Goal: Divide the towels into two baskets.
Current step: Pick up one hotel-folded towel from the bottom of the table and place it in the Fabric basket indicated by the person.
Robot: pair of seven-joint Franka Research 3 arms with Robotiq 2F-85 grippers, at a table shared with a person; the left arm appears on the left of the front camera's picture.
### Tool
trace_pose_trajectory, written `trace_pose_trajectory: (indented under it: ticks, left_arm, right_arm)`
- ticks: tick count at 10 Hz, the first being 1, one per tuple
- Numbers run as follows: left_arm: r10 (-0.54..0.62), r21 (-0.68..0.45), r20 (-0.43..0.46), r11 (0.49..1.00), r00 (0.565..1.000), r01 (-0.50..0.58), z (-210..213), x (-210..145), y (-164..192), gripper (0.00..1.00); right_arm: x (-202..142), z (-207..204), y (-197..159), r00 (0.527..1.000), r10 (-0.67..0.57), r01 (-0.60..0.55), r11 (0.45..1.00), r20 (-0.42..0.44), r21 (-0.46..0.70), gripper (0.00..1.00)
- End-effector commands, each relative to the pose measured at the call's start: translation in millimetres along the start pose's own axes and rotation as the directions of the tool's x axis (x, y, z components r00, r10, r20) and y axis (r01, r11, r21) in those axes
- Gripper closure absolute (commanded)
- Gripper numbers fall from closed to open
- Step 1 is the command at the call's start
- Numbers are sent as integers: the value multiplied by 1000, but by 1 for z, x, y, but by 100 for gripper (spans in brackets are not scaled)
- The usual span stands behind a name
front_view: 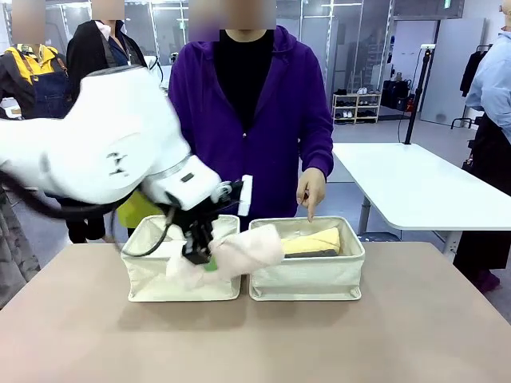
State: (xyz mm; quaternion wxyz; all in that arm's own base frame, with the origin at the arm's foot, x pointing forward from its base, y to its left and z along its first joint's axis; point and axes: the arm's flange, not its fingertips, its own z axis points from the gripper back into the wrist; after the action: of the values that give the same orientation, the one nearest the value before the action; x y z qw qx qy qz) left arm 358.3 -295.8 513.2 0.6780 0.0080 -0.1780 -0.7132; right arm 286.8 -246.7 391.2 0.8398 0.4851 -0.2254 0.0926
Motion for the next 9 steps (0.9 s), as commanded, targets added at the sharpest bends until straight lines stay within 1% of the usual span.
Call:
trace_pose_trajectory:
  ticks: [1,2,3,4,6,7,8,9]
  left_arm:
    - [-178,154,-84,970,981,189,-4,34,39,67]
    - [-259,230,-141,930,956,286,-8,47,49,67]
    - [-315,298,-144,890,938,345,-16,56,61,67]
    - [-325,346,-157,866,933,360,-27,64,72,67]
    - [-273,449,-155,836,949,314,-45,83,87,67]
    - [-237,481,-191,823,953,301,-60,96,92,67]
    - [-233,513,-213,800,949,312,-74,108,95,67]
    - [-213,532,-239,788,947,311,-87,118,100,67]
  right_arm:
    - [-2,1,2,1000,9,-9,1000,7,10,0]
    - [-2,1,2,1000,9,-9,1000,7,10,0]
    - [-2,1,2,1000,9,-9,1000,7,10,0]
    - [-2,1,2,1000,9,-9,1000,7,10,0]
    - [-2,1,2,1000,9,-9,1000,7,10,0]
    - [-2,1,2,1000,9,-9,1000,7,10,0]
    - [-2,1,2,1000,9,-9,1000,7,10,0]
    - [-2,1,2,1000,9,-9,1000,7,10,0]
